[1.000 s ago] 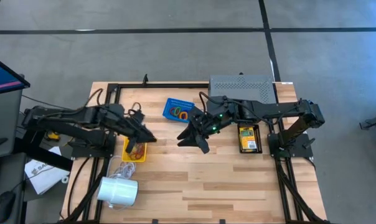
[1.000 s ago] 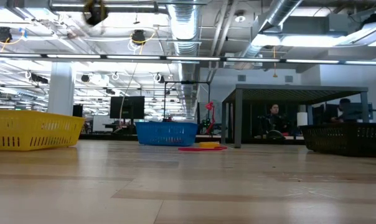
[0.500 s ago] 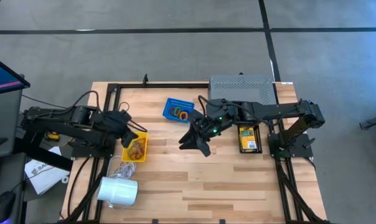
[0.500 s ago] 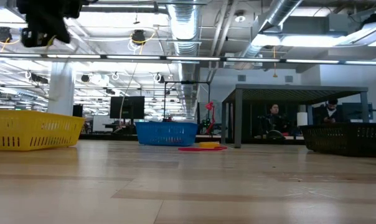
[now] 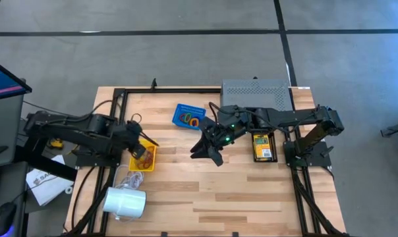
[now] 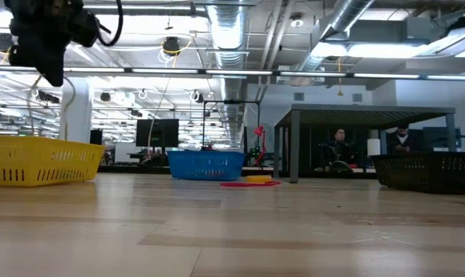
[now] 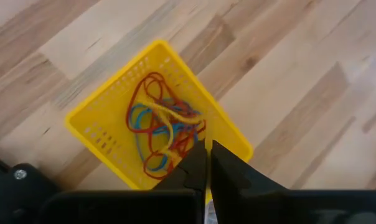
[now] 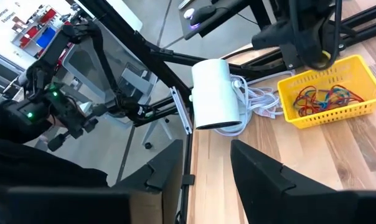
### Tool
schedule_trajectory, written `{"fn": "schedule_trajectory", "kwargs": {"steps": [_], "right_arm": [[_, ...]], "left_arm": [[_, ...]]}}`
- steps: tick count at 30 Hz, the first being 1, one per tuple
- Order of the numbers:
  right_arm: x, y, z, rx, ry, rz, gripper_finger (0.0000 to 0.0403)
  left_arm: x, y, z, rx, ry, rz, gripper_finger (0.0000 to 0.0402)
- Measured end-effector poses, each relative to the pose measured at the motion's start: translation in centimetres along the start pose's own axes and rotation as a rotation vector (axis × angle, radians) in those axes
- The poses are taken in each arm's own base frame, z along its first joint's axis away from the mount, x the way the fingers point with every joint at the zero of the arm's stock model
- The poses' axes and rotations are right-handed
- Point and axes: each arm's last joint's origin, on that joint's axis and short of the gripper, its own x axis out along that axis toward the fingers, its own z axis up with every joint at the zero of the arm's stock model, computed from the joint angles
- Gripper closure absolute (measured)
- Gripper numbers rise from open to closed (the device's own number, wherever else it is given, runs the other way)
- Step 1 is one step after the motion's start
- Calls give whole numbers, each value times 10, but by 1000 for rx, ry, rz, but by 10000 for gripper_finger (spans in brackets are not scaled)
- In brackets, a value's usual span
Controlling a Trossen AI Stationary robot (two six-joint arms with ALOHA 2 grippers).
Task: Pick & Place Office Desk Supplies
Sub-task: Put the yellow rubber band into the yellow bin
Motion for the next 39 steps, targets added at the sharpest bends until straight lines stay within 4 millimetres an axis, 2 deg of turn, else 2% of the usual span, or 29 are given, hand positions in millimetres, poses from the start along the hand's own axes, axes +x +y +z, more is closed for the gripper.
{"fn": "schedule_trajectory", "kwargs": {"steps": [10, 25, 30, 39], "right_arm": [[0, 0, 0, 1, 1, -1, 272], [0, 0, -1, 1, 5, -1, 272], [1, 1, -1, 0, 7, 2, 272], [1, 4, -3, -4, 12, 8, 272]], "left_arm": [[19, -10, 4, 44, 80, 79, 401], [22, -12, 5, 48, 82, 82, 390], [22, -12, 5, 76, 93, 73, 345], [22, -13, 4, 116, 127, 45, 209]]}}
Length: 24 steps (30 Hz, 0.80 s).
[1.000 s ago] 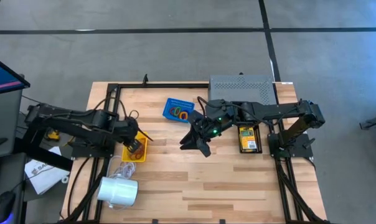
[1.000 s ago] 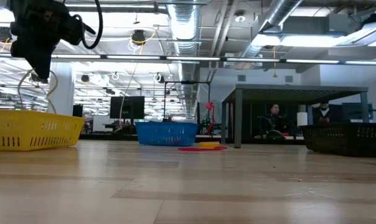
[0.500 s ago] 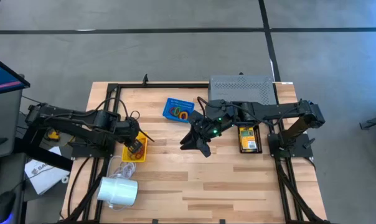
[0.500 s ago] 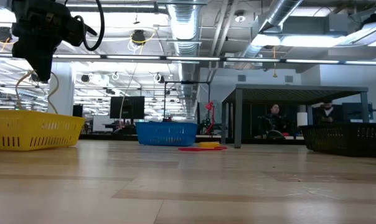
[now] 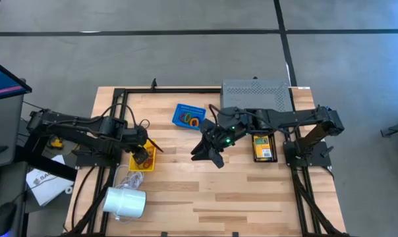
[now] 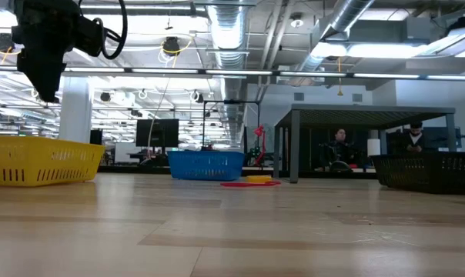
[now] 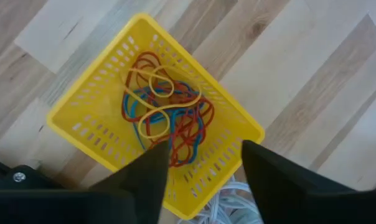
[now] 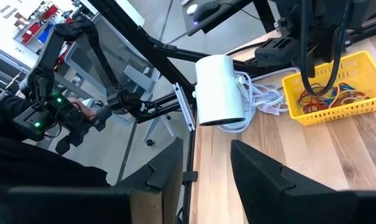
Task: Pick & Place Office Desk Supplies
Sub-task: Put the yellow rubber band into the yellow bin, then put the red rubber band into the yellow bin
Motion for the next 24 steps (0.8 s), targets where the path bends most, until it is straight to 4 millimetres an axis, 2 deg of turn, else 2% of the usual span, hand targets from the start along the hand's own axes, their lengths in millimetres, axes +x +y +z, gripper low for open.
{"fn": "schedule_trajectory", "kwargs": {"steps": [4, 7, 10, 13, 16, 19, 24], "right_arm": [[0, 0, 0, 0, 0, 0, 272], [0, 0, 0, 10, 1, 1, 272], [0, 0, 0, 11, 1, 1, 272], [0, 0, 0, 21, -1, 0, 272], [-5, 3, 1, 23, -12, 7, 272], [-22, 14, 5, 9, -83, -20, 272], [-69, 34, 11, -20, -207, -60, 272]], "left_arm": [[0, 0, 0, -6, 1, -2, 163], [0, -5, 4, -16, -32, -62, 148], [-5, -19, 17, 4, -179, -223, 145], [-15, -38, 36, 59, -404, -402, 150], [-14, -53, 54, 140, -561, -456, 164], [4, -63, 73, 203, -597, -426, 180], [34, -80, 110, 280, -550, -375, 191]]}}
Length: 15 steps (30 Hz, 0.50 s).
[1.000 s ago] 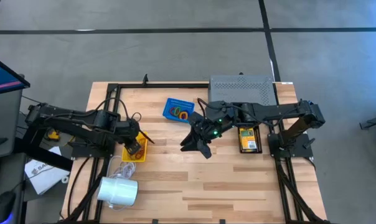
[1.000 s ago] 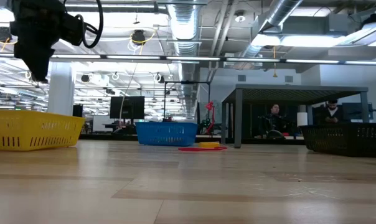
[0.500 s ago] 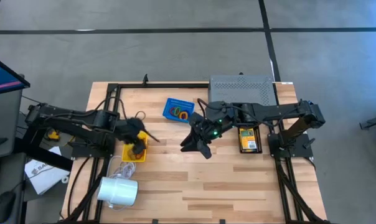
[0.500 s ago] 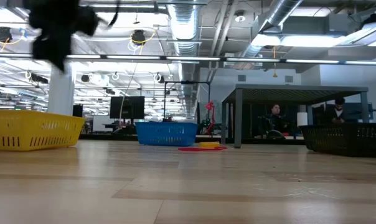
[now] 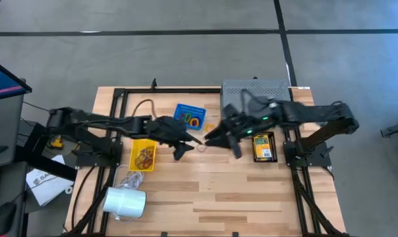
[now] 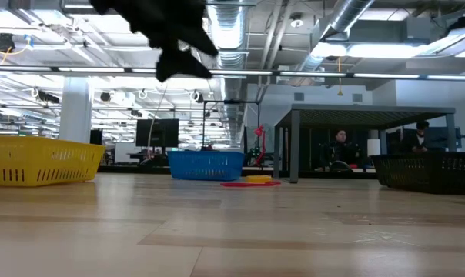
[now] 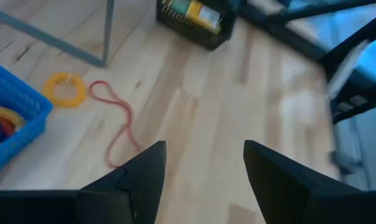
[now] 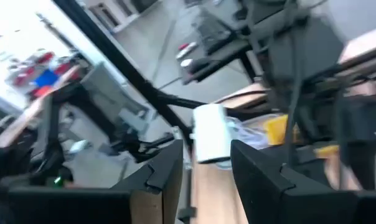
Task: Pick & Place Office Desk Supplies
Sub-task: Put the red rubber band into the yellow bin
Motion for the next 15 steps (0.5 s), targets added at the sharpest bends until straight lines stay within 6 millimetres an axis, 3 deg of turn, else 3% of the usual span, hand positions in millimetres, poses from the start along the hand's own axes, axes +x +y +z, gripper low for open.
{"fn": "schedule_trajectory", "kwargs": {"steps": [8, 15], "right_arm": [[-54, 20, -6, -22, -40, -136, 272], [-63, 28, -20, -33, -9, -218, 272]], "left_arm": [[57, 15, 33, 87, 60, 22, 182], [91, 35, 37, 147, 209, 68, 180]]}}
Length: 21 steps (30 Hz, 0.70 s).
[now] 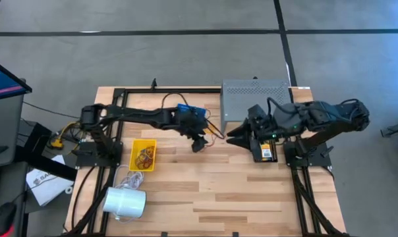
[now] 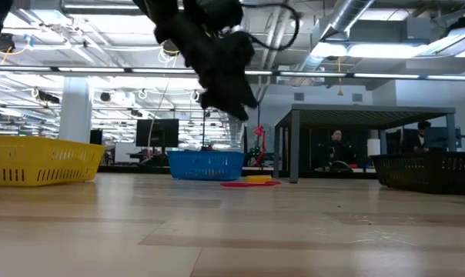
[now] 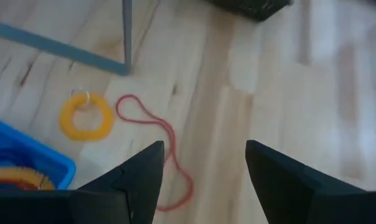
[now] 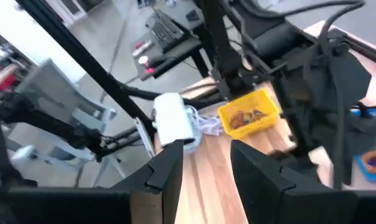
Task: Pick & Place Office Desk Supplies
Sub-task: Put the red rubber band into the yellow bin
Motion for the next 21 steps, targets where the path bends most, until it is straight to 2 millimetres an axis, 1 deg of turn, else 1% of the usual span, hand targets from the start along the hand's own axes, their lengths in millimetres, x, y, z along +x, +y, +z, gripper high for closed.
{"fn": "schedule_trajectory", "kwargs": {"steps": [2, 6, 12, 16, 21], "right_arm": [[-1, 1, -2, 9, 9, -9, 272], [-3, 3, -6, 12, 21, -30, 272], [-5, 6, -8, 15, 20, -18, 272], [-6, 7, -8, 13, 16, -21, 272], [-6, 6, -8, 14, 11, -26, 272]], "left_arm": [[8, 2, 0, 20, 33, 8, 181], [24, 4, -12, 38, 142, 16, 183], [40, 5, -28, 67, 252, 39, 182], [48, 2, -31, 100, 252, 41, 182], [58, -1, -37, 128, 272, 84, 187]]}}
